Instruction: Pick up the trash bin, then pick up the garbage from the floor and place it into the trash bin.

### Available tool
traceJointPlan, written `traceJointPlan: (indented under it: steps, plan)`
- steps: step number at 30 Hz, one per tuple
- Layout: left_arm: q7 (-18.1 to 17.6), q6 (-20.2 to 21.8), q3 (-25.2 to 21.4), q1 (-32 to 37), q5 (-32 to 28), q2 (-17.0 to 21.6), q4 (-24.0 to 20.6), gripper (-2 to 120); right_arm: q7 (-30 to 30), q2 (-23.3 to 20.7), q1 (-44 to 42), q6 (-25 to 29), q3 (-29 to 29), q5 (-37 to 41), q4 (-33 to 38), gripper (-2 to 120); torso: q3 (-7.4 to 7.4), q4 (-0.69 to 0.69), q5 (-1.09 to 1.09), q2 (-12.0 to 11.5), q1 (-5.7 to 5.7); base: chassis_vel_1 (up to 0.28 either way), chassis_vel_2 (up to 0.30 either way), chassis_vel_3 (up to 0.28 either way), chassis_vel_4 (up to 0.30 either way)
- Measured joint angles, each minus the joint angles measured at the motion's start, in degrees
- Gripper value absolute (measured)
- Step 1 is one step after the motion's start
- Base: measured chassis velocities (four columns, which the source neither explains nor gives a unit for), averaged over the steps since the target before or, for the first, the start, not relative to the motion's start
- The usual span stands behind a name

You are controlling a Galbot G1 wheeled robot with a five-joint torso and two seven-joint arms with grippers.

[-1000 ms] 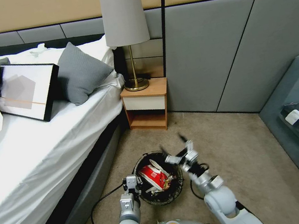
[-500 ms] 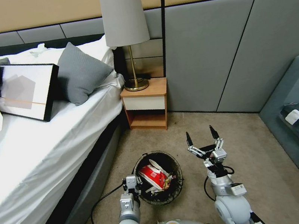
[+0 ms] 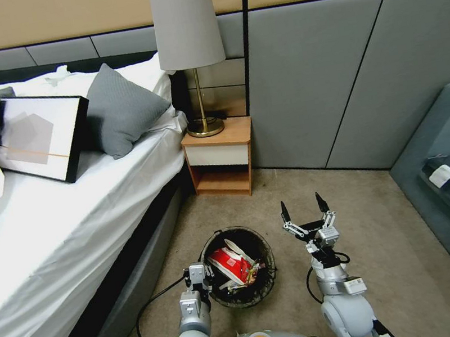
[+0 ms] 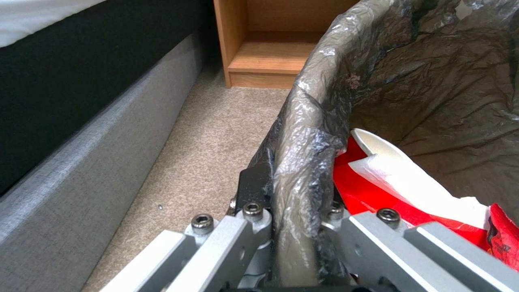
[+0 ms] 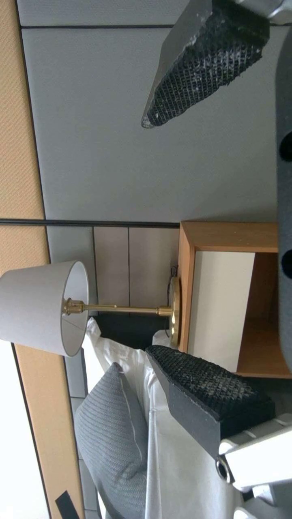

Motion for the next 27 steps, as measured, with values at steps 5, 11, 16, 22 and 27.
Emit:
traceJointPlan:
  steps: [5,11,16,22,27]
  plan:
    - [0.08,0.00,0.12,0.00,0.09,-0.15,-0.03,2,-0.02,0.14,0.30,-0.05,-0.01,-0.16,-0.16,100,0.00,0.01,0.00,0.00,0.00,0.007,0.006,0.010,0.010]
    - [0.20,0.04,0.08,0.47,0.16,-0.02,-0.60,2,-0.01,0.03,1.40,-0.79,-0.18,-0.18,-0.57,100,0.00,0.01,0.00,0.00,0.00,0.057,0.061,0.051,0.065]
    - [0.27,0.14,0.00,0.70,0.17,0.15,-0.85,2,-0.01,0.01,1.77,-1.10,-0.20,-0.18,-0.61,100,0.00,0.01,0.00,0.00,0.00,0.092,0.088,0.083,0.076]
    - [0.62,0.96,0.27,1.16,0.10,0.30,-1.58,2,-0.04,-0.06,2.02,-1.68,-0.22,-0.18,-0.08,100,0.00,0.01,0.00,0.00,0.00,0.100,0.108,0.101,0.109]
    - [1.37,2.04,0.27,1.97,0.12,0.90,-2.54,2,-0.17,-0.26,1.95,-1.87,-0.28,-0.23,0.68,100,0.00,0.01,0.01,0.00,0.00,0.116,0.119,0.119,0.124]
